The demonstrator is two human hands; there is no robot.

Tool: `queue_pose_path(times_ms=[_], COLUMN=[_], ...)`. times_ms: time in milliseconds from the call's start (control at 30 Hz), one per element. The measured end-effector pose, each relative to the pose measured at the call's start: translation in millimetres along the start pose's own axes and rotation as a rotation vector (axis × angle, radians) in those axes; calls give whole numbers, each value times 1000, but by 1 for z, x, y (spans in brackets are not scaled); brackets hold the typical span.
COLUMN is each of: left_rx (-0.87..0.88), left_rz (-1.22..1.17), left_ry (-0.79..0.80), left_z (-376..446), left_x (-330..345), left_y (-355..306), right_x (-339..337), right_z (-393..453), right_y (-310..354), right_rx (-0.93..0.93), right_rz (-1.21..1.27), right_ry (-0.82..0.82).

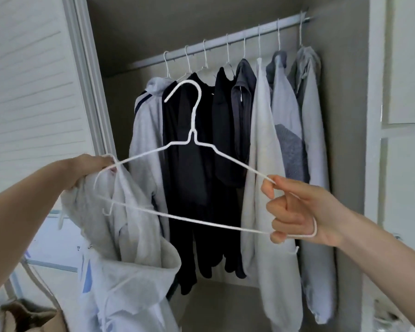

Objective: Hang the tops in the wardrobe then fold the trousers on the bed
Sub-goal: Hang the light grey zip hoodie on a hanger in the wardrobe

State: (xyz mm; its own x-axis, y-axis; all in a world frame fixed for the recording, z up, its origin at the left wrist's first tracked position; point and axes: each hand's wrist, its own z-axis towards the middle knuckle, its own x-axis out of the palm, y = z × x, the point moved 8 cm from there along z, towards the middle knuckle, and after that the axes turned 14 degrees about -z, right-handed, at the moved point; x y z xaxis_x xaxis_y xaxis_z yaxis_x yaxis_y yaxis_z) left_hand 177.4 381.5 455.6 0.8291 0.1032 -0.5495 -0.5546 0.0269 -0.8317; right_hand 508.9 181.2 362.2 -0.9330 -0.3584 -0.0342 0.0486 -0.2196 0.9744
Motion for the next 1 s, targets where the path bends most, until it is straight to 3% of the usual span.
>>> queue_pose_path(times_ms=[133,267,333,500,600,667,767,867,900,933,1000], left_rx=[156,293,339,432,401,395,415,430,508,655,990], left_rz=[194,172,126,312,85,-164,-296,-335,-325,-261,88], left_ry=[66,103,49,-171,-187,-113,59,461,500,432,184], left_z=[-10,-19,-17,-19,-26,-30,-50,-73,-77,-78,-84], left_x=[26,54,54,48,46,48,48,55,51,42,32], left_y=[-18,-32,-36,-53,-62,-72,-97,-114,-118,-124,-138], right_x=[11,24,28,32,30,27,14,-6,-9,-11,-15], right_z=[14,36,42,55,61,62,54,38,33,29,22], right_y=[-15,-37,-49,-41,-43,-38,-12,9,13,18,27], right_rx=[61,65,68,-48,-55,-97,-198,-257,-273,-296,-334], right_rz=[-216,-404,-414,-455,-396,-237,-82,-73,-78,-86,-105], right_ry=[-31,-135,-188,-253,-277,-261,-250,-286,-289,-286,-292])
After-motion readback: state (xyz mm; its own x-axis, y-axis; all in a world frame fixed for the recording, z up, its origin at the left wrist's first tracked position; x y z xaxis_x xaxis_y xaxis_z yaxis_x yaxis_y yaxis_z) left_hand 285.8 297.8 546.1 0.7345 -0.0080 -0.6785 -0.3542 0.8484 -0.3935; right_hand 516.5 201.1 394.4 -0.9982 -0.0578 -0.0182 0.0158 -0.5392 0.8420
